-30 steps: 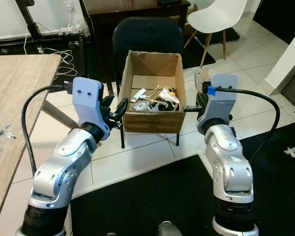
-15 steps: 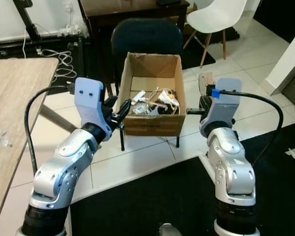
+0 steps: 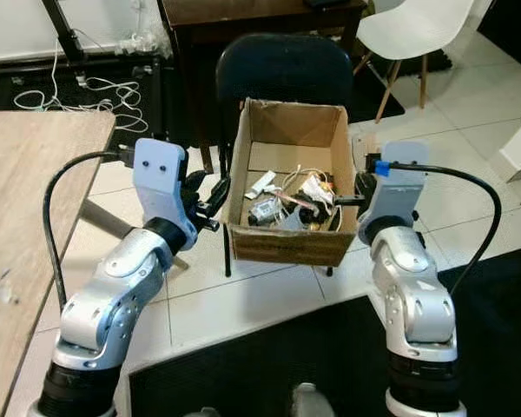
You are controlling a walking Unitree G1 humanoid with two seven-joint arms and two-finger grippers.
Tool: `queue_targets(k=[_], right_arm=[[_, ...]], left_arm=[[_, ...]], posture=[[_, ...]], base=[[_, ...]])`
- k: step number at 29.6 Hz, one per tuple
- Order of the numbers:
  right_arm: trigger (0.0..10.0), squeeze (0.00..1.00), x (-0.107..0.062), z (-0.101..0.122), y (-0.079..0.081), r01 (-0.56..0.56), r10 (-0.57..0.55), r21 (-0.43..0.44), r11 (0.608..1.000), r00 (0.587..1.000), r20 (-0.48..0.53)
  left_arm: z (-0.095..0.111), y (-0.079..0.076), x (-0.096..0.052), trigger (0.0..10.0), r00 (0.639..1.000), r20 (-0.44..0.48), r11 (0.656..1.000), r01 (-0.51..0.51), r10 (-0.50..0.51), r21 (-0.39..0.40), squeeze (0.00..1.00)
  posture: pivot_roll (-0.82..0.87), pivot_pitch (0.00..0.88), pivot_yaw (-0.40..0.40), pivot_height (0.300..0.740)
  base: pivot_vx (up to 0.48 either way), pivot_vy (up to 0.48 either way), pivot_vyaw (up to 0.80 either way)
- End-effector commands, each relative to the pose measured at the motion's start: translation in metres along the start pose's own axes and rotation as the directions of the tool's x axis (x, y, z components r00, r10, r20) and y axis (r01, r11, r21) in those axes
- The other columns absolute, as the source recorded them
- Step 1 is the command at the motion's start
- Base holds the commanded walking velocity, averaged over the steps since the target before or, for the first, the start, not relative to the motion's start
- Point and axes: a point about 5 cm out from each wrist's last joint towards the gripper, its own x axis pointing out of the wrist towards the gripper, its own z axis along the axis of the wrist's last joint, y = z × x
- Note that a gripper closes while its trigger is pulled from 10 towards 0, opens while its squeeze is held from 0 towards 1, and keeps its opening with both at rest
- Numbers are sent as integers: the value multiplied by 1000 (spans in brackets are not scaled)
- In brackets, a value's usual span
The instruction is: Picking trash to rubbish bin
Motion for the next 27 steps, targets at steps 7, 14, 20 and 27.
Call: queue_targets(k=[7, 14, 20, 27], right_arm=[[10000, 0, 2, -8, -7, -1, 0, -39, 999, 1000, -13], [10000, 0, 10, -13, -7, -63, 63, 3, 998, 998, -21], [10000, 0, 18, -28, -13, -105, 103, -31, 994, 992, -74], [10000, 0, 29, -40, -15, -170, 161, -92, 981, 982, -103]], left_arm=[[-10, -3, -1, 10000, 999, -33, 999, 10, -9, 36, 0], [-14, -4, 0, 10000, 999, -47, 999, 20, -18, 49, 0], [-15, -6, 2, 10000, 998, -53, 998, 39, -36, 58, 0], [-17, -6, 12, 10000, 997, -53, 995, 60, -56, 77, 0]], posture=[[4, 207, 10, 740], [7, 208, 25, 740], [10, 209, 36, 740], [19, 216, 47, 740]], base=[[367, 0, 0], [356, 0, 0], [341, 0, 0], [333, 0, 0]])
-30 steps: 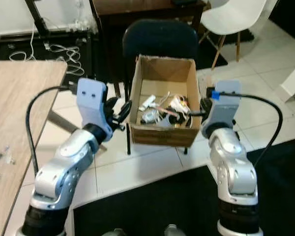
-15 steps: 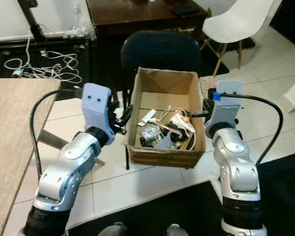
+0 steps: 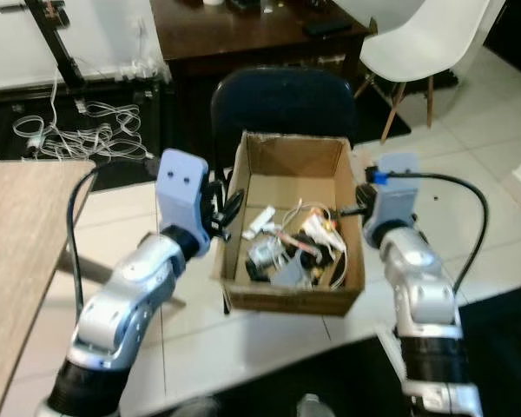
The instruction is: Picking trash to rubbish bin
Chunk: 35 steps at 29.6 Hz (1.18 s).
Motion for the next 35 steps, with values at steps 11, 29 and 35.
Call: queue_targets(k=[11, 29, 35], right_arm=[[10000, 0, 18, -19, -1, -84, 84, 4, 996, 995, -48], [10000, 0, 43, -16, 10, -172, 173, 17, 985, 985, -6], [10000, 0, 48, -20, 12, -192, 192, 17, 981, 981, -23]], left_arm=[[-5, 2, 13, 10000, 1000, -10, 997, 10, -9, 72, 0], [-2, 20, 7, 10000, 1000, 11, 991, 20, -22, 135, 0], [1, 17, 4, 10000, 999, 23, 992, 42, -45, 118, 0]], posture=[[44, 270, 49, 740], [72, 386, 26, 740], [71, 393, 27, 740]], base=[[88, 0, 0], [0, 0, 0], [0, 0, 0]])
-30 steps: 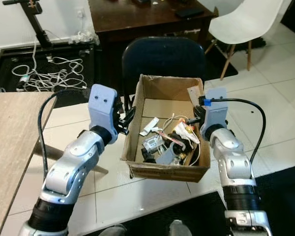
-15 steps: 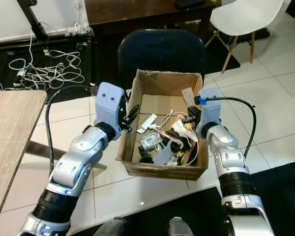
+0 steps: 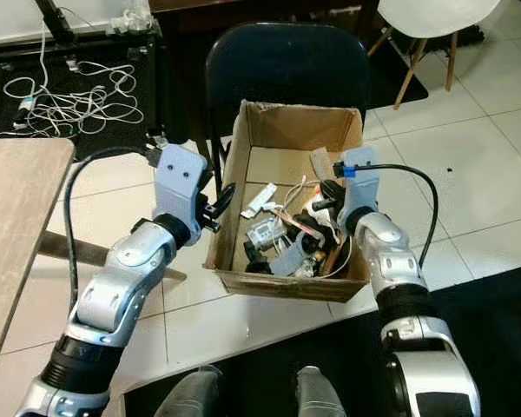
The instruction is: Picking trash to rubbish bin
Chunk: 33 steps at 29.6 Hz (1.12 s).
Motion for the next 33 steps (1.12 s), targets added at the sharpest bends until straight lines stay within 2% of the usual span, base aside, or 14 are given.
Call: queue_targets(k=[1, 6, 10, 16, 23, 24, 26, 30, 31, 33], right_arm=[[10000, 0, 0, -9, 3, -15, 15, -1, 1000, 1000, -26], [10000, 0, 4, -12, 5, -39, 38, -13, 999, 998, -47], [10000, 0, 6, -16, 6, -49, 48, -15, 999, 997, -63], [10000, 0, 7, -18, 8, -57, 56, -14, 998, 996, -70], [10000, 0, 9, -17, 8, -77, 78, 12, 997, 995, -68], [10000, 969, 10, -16, 7, -77, 78, 20, 997, 995, -69], [10000, 1000, 10, -15, 6, -69, 70, 15, 997, 995, -66], [10000, 1000, 11, -13, 5, -46, 45, -8, 999, 997, -55], [10000, 0, 12, -12, 4, -39, 38, -12, 999, 998, -53], [10000, 0, 13, -5, 3, -28, 27, -37, 999, 999, -34]], left_arm=[[-5, -1, -4, 10000, 1000, -20, 1000, 12, -12, -8, 0], [2, -7, -6, 10000, 997, 26, 997, 69, -68, -35, 0], [21, -25, -12, 10000, 963, 141, 967, 243, -231, -73, 0], [21, -37, -17, 10000, 941, 139, 947, 318, -309, -46, 0], [21, -40, -20, 10000, 936, 141, 942, 333, -323, -52, 0], [21, -39, -19, 10000, 937, 139, 942, 330, -321, -53, 0], [21, -38, -19, 10000, 941, 138, 947, 317, -307, -55, 0], [21, -34, -17, 10000, 950, 138, 955, 289, -279, -62, 0], [20, -32, -16, 10000, 956, 136, 960, 270, -260, -67, 0], [20, -26, -12, 10000, 968, 132, 972, 225, -215, -70, 0]], posture=[[71, 393, 27, 740], [80, 403, 32, 740], [88, 402, 24, 740], [92, 401, 17, 740], [92, 395, 12, 740], [91, 388, 9, 740], [91, 385, 7, 740], [91, 379, 5, 740], [89, 371, 3, 740], [85, 350, -2, 740]], base=[[0, 0, 0], [0, 0, 0], [0, 0, 0], [0, 0, 0], [0, 0, 0], [0, 0, 0], [0, 0, 0], [0, 0, 0], [0, 0, 0], [0, 0, 0]])
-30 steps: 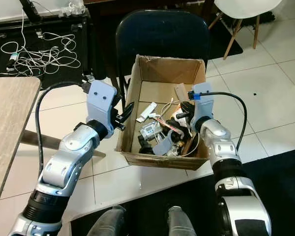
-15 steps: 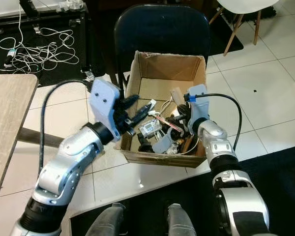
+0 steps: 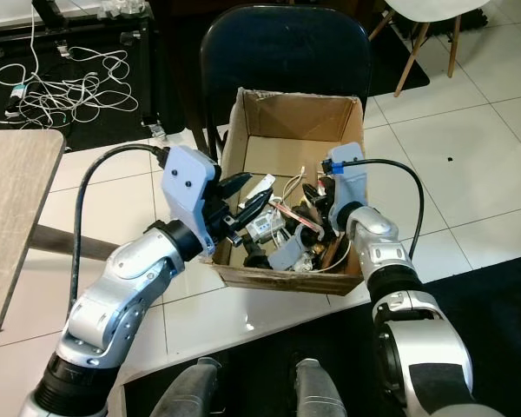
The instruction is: Picking trash to rubbish bin
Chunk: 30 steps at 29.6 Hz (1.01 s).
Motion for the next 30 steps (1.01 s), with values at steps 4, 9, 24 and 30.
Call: queue_targets(k=[4, 9, 24, 30], right_arm=[[10000, 0, 2, 27, -9, 52, -45, -66, 996, 993, 110], [10000, 0, -6, 56, -22, 144, -135, -14, 990, 954, 267], [10000, 0, -32, 64, 25, 158, -225, 195, 968, 888, 402], [10000, 0, -37, 59, 31, 151, -220, 206, 967, 902, 371]], left_arm=[[-4, 20, 0, 10000, 986, -27, 985, -164, 163, -51, 0], [-5, 34, -5, 10000, 955, -28, 949, -295, 294, -109, 0], [-20, 56, -18, 10000, 834, -94, 827, -551, 544, -112, 0], [-21, 54, -21, 10000, 831, -99, 826, -555, 547, -99, 0]], posture=[[67, 303, -4, 740], [50, 207, 12, 740], [25, 123, 8, 740], [31, 129, 6, 740]], base=[[0, 0, 0], [0, 0, 0], [0, 0, 0], [0, 0, 0]])
